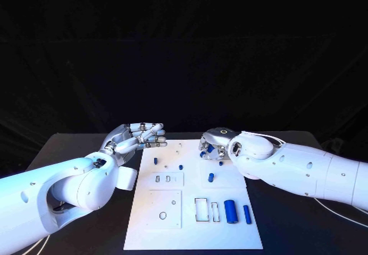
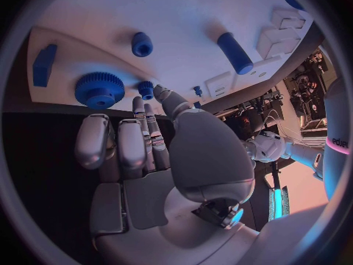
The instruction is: Assemble the parts on the task board
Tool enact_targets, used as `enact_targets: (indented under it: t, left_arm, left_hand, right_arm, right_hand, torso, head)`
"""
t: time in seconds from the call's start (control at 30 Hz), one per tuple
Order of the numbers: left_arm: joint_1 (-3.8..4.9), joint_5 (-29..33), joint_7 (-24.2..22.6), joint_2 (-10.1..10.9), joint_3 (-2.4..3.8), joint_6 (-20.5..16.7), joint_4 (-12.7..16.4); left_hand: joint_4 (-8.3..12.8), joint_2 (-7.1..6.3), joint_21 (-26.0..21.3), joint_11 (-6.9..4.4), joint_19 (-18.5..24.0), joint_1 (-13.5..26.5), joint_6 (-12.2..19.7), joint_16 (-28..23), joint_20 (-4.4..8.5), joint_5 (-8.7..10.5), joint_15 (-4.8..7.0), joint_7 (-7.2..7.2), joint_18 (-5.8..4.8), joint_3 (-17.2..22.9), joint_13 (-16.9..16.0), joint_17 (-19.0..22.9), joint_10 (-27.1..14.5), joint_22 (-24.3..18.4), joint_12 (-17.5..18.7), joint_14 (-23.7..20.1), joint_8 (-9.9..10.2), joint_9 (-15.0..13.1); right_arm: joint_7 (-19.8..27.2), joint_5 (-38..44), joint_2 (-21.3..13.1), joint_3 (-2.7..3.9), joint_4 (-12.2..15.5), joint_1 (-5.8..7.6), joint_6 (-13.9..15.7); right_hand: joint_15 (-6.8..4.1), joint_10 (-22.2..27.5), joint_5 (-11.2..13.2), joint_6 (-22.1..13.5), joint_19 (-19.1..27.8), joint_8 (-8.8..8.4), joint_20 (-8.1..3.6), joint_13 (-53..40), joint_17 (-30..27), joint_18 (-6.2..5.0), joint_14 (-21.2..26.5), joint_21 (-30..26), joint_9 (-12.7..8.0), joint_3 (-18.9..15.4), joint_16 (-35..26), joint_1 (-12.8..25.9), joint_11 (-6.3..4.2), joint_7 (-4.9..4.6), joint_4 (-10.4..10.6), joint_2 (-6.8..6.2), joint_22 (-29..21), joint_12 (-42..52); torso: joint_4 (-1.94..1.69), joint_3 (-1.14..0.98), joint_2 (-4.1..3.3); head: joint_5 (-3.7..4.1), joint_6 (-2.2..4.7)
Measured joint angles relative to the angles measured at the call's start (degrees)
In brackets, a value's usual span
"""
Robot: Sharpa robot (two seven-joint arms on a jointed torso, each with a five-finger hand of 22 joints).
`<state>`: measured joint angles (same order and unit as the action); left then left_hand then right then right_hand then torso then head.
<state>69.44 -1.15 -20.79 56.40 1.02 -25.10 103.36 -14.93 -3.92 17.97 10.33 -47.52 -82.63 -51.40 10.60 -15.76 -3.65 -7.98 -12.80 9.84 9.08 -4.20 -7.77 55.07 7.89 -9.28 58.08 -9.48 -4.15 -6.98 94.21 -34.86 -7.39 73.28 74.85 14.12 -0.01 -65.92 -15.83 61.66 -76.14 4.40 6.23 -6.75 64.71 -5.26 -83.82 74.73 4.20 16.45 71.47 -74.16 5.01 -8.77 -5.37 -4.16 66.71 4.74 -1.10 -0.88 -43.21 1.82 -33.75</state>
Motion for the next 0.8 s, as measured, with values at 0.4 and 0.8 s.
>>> enact_targets:
  t: [0.4, 0.8]
  left_arm:
    - [0.18, -0.01, 0.00, 0.13, 0.02, 0.00, 0.06]
    - [0.30, -0.02, 0.03, 0.24, 0.02, -0.01, 0.09]
  left_hand:
    - [0.00, 0.00, 0.00, 0.00, 0.00, 0.00, 0.00, 0.00, 0.00, 0.00, 0.00, 0.00, -0.01, 0.00, 0.00, 0.01, 0.00, -0.01, 0.00, 0.00, 0.00, 0.00]
    - [0.00, 0.00, 0.00, 0.00, 0.00, 0.00, 0.00, 0.00, 0.00, 0.00, 0.00, 0.00, -0.01, 0.00, -0.01, -0.03, 0.00, -0.01, 0.00, 0.00, 0.22, -0.01]
  right_arm:
    - [0.01, -0.05, 0.31, 0.00, -0.90, -0.05, -0.79]
    - [0.28, -0.06, 0.45, 0.04, -0.82, -0.02, -0.82]
  right_hand:
    - [0.00, -0.21, 0.21, 0.39, -0.20, 0.00, 0.20, 0.01, 0.73, 0.00, 0.00, 0.80, 0.05, 1.84, 0.99, -0.13, 0.21, -0.01, 0.47, 0.14, 1.52, 0.00]
    - [-0.13, -3.19, 1.25, 3.56, -1.45, 1.07, -0.43, -0.27, 1.84, -0.02, -0.13, 2.95, 0.72, 4.61, 2.53, -0.37, -1.12, 1.11, 1.20, 0.37, 4.49, 1.28]
  torso:
    - [-0.24, 0.00, -0.35]
    - [-0.41, 0.00, -0.59]
  head:
    - [0.10, -0.26]
    - [0.30, -0.47]
